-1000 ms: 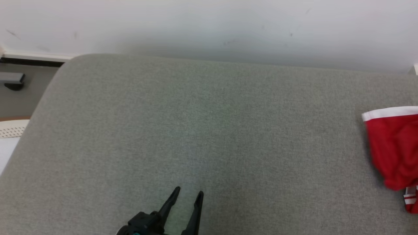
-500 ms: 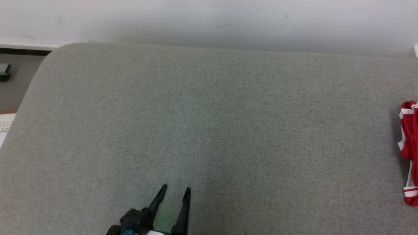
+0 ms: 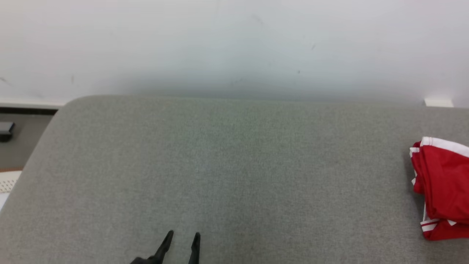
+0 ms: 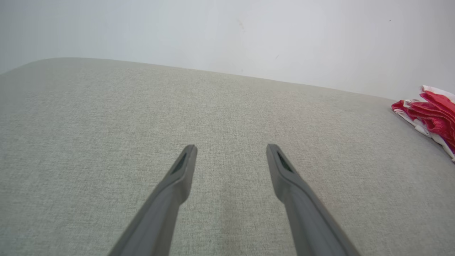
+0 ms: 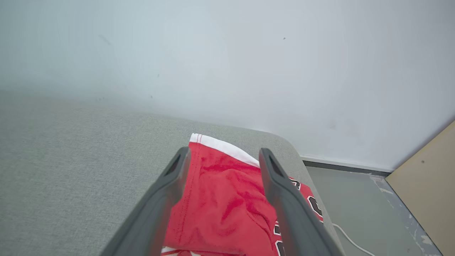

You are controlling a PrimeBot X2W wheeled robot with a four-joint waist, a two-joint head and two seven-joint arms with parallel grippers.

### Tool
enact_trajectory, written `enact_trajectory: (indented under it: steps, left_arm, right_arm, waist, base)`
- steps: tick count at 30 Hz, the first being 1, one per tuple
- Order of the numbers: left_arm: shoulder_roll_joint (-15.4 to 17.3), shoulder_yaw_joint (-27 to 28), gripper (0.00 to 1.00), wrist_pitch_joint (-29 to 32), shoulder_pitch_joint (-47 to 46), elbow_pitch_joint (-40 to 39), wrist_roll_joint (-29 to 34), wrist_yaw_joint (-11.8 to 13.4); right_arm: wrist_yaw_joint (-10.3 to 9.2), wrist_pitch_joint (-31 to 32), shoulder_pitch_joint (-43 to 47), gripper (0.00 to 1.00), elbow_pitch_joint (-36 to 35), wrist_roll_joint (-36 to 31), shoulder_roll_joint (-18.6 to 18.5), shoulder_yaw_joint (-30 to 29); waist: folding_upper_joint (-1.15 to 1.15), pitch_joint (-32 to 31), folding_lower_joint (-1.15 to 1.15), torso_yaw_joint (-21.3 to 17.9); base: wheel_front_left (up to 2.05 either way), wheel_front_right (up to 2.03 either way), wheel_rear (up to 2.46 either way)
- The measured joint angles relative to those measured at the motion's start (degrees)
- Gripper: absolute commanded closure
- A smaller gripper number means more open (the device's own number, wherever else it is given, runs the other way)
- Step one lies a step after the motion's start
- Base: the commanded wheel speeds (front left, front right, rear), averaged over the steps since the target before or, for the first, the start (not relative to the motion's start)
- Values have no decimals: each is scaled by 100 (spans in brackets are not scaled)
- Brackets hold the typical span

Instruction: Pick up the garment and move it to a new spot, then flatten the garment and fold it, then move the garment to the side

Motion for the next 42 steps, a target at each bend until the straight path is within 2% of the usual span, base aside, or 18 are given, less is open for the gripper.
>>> enact_trajectory:
  steps: [5,10,12,18,23,34,35,38,42]
  left_arm:
    - [2,89,0,0,143,82,110,38]
    - [36,166,0,0,198,119,358,80]
    - [52,222,0,0,212,68,456,154]
    - [55,322,0,0,354,-80,566,237]
    - [47,372,0,0,492,-229,706,336]
    - [26,388,0,0,567,-261,712,331]
    - [23,391,100,0,568,-246,711,331]
    - [8,378,100,3,637,-140,666,326]
    - [8,433,100,102,640,-153,197,280]
  right_arm:
    - [0,-1471,860,0,-325,-475,770,221]
    - [0,-2829,1363,0,271,-879,1290,734]
    - [0,-3123,1433,0,582,-822,1537,861]
    - [0,-3342,1427,0,1116,-843,1805,1099]
    - [0,-3350,1288,0,1039,-900,1881,1054]
    - [0,-3350,1240,0,1033,-945,1987,1033]
    - [0,-3349,1245,100,1053,-943,1993,1035]
    - [0,-3306,1306,100,1196,-887,2024,1040]
    - [0,-3159,1278,100,1244,-461,2026,1004]
  waist:
    - [0,-332,0,-70]
    - [0,-440,0,-152]
    - [0,-475,0,-184]
    - [0,-579,0,-276]
    - [0,-652,0,-291]
    - [0,-703,0,-130]
    - [0,-704,0,-125]
    - [0,-701,0,-125]
    - [0,-685,0,-131]
  base:
    - [0,0,0]
    - [0,0,0]
    - [0,0,0]
    - [0,0,0]
    - [0,0,0]
    - [0,0,0]
    - [0,0,0]
    - [0,0,0]
    - [0,0,0]
